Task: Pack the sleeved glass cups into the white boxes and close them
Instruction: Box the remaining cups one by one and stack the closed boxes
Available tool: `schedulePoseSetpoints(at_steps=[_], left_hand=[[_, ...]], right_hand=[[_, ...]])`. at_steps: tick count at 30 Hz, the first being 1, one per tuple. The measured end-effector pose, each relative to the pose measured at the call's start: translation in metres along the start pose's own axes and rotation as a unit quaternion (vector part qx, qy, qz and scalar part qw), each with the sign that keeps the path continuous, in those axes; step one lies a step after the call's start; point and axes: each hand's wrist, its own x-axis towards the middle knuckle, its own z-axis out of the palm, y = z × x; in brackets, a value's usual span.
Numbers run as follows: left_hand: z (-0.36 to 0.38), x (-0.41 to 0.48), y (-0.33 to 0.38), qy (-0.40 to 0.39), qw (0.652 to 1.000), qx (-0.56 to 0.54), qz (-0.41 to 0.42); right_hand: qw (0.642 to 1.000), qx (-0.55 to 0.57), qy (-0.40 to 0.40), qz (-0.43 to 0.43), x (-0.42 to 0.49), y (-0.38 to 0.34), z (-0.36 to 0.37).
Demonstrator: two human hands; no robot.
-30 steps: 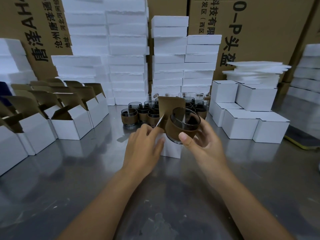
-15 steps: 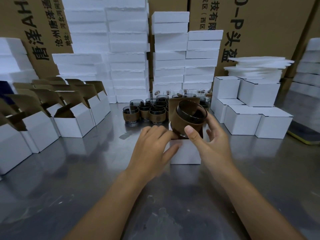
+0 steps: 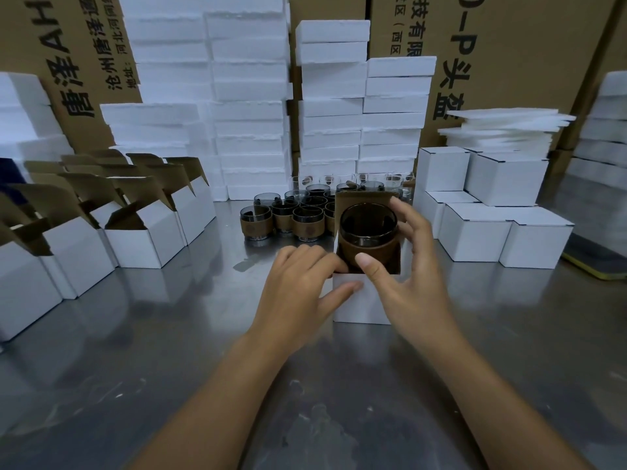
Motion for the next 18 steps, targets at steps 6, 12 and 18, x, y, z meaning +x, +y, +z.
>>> schedulePoseSetpoints(at_steps=[6,12,18], left_hand=[[-0.0003,-0.0004,0.001,-0.007,1.0,-0.01,-0.013],[0.0001,-0.001,0.0015,-0.017,0.999,-0.02,-0.024],[-0.0012,-0.0013,0.0017,-0.019,0.999,-0.031,-0.033]], right_hand=[[0.998,-0.057,-0.008,-0.022,-0.0015,-0.0011,-0.001],[0.997,-0.071,-0.013,-0.032,-0.0011,0.0002,-0.0011],[0.994,-0.102,-0.033,-0.024,-0.0016,0.0002,-0.0008]])
